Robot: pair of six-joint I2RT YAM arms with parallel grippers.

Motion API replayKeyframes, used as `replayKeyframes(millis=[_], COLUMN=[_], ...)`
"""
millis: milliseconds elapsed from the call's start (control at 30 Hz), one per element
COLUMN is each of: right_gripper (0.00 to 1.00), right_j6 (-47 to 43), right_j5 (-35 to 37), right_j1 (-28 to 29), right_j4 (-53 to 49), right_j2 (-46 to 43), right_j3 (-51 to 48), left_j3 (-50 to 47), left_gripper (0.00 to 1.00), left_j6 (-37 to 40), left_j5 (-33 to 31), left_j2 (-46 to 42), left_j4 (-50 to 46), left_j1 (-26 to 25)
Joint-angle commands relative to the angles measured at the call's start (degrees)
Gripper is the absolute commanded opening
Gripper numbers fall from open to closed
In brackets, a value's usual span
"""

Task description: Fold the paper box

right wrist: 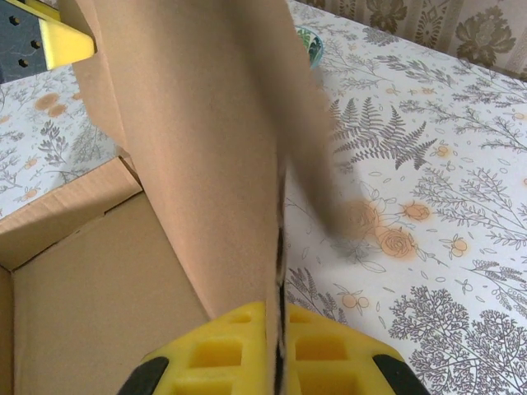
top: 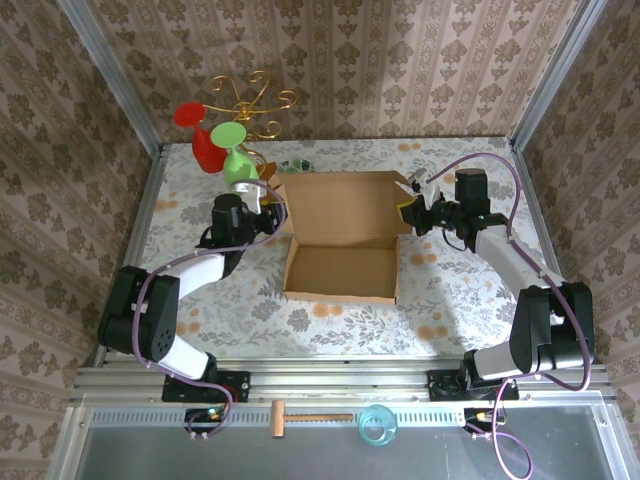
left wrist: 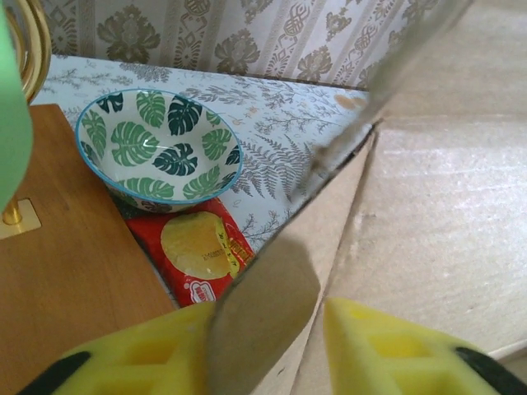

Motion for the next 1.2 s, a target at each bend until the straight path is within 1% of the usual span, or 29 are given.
replayKeyframes(millis=[0, 33, 67, 167, 267, 333, 367, 433, 533, 600, 633, 700, 833, 1000, 1167], right_gripper=[0.0, 0.0, 0.0, 0.0, 0.0, 0.0, 0.0, 0.0, 0.0, 0.0, 0.0, 0.0, 0.0, 0.03, 0.05], right_j6=[-0.1, 0.0, 0.0, 0.2, 1.6, 4.9, 6.9, 11.3, 20.2, 25.4, 27.4, 29.7, 32.5, 34.5, 35.4], right_j5=[0.8, 1.0, 1.2, 1.8, 3.0, 4.9, 5.8, 9.7, 18.0, 25.4, 27.7, 32.1, 35.8, 36.4, 37.7], right_j1=[0.0, 0.0, 0.0, 0.0, 0.1, 0.2, 0.3, 1.6, 3.9, 5.6, 6.5, 8.1, 8.7, 8.7, 8.7], right_j4=[-0.3, -0.2, -0.2, 0.2, 1.3, 4.5, 6.6, 11.9, 24.1, 28.9, 31.9, 35.3, 40.4, 45.2, 50.6], right_j2=[-1.2, -1.2, -1.2, -1.2, -1.2, -1.2, -2.8, -3.6, -4.3, -4.0, -3.8, -3.3, -2.0, 1.6, 3.3], right_j3=[-0.8, -0.8, -0.8, -1.0, -1.4, -2.4, -3.3, -5.6, -11.0, -13.0, -14.1, -15.2, -15.5, -15.3, -18.9], left_j3=[-0.3, -0.3, -0.3, -0.1, 0.4, 0.6, 0.7, 0.5, 0.8, 1.1, 1.1, 1.2, 1.7, 2.1, 1.6], left_gripper=[0.25, 0.21, 0.19, 0.18, 0.15, 0.09, 0.07, 0.01, 0.0, 0.0, 0.0, 0.0, 0.0, 0.0, 0.0], left_j6=[-0.4, -0.6, -0.7, -0.3, 0.3, -0.3, -0.8, -2.1, -3.4, -4.5, -5.1, -6.3, -7.4, -7.1, -4.9], left_j5=[0.7, 0.7, 0.7, -1.1, -6.9, -11.5, -13.7, -17.1, -22.4, -25.3, -26.2, -27.6, -27.7, -26.6, -27.1], left_j2=[-1.7, -1.8, -1.9, -2.9, -4.7, -5.4, -5.6, -5.5, -4.5, -3.5, -2.8, -1.2, 1.8, 5.0, 7.6], left_j4=[0.3, 0.4, 0.2, -1.8, -5.5, -6.9, -7.4, -6.4, -3.9, -1.6, 0.4, 3.8, 10.0, 15.3, 20.4], left_j1=[-1.2, -1.3, -1.3, -2.7, -5.2, -7.1, -8.5, -10.1, -13.0, -14.6, -15.2, -15.9, -16.4, -16.3, -16.9])
